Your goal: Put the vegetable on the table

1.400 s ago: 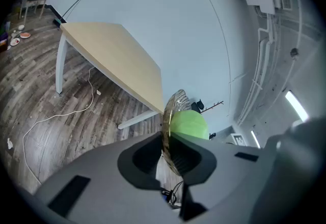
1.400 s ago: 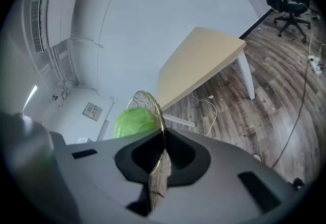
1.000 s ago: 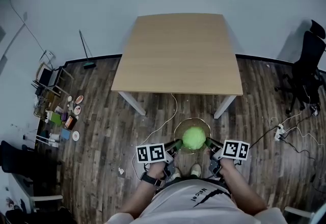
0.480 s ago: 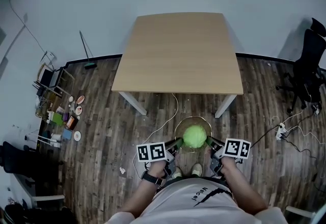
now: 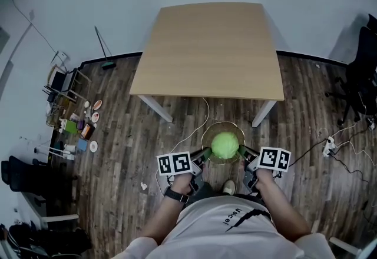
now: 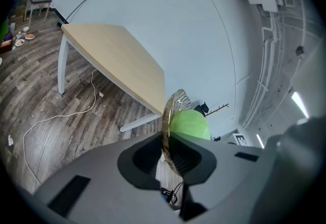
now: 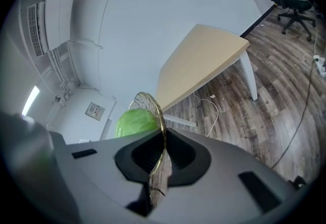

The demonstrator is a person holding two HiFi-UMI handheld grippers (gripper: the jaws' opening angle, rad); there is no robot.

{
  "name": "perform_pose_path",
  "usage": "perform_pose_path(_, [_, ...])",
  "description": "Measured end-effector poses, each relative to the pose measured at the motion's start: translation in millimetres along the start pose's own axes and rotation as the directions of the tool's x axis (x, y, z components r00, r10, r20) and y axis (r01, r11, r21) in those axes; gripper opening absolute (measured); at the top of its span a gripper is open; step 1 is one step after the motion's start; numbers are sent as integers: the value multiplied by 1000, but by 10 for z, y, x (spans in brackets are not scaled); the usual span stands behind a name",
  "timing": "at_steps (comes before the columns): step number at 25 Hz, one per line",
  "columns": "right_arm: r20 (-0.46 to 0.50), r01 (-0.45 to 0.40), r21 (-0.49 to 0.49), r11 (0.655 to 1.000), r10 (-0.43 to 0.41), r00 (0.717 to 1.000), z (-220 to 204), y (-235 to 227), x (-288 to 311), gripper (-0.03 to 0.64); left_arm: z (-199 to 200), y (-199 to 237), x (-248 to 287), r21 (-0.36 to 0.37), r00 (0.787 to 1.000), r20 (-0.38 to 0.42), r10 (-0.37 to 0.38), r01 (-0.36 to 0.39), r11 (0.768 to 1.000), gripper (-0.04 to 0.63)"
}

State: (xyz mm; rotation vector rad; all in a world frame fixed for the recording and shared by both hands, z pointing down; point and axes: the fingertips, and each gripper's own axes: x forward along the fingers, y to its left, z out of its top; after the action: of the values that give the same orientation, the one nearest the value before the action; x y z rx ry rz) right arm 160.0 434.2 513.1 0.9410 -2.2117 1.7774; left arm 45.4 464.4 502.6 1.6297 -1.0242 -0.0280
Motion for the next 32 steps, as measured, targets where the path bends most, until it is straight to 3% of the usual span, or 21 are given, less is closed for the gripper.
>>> perform_pose_path(12, [-15, 48, 37, 998, -47, 999, 382, -172, 426, 26, 435, 284, 380, -26, 999, -42, 19, -20, 999, 48])
perform_pose_path(25, [106, 97, 110, 989, -108, 988, 1424, -10, 1496, 25, 1939, 729, 937, 69, 985, -171, -13, 25, 997, 48])
perform_pose_path(32, [147, 125, 164, 978, -150, 978, 1843, -62, 1868, 25, 2464, 894, 1262, 88, 973, -227, -29, 50, 995, 48])
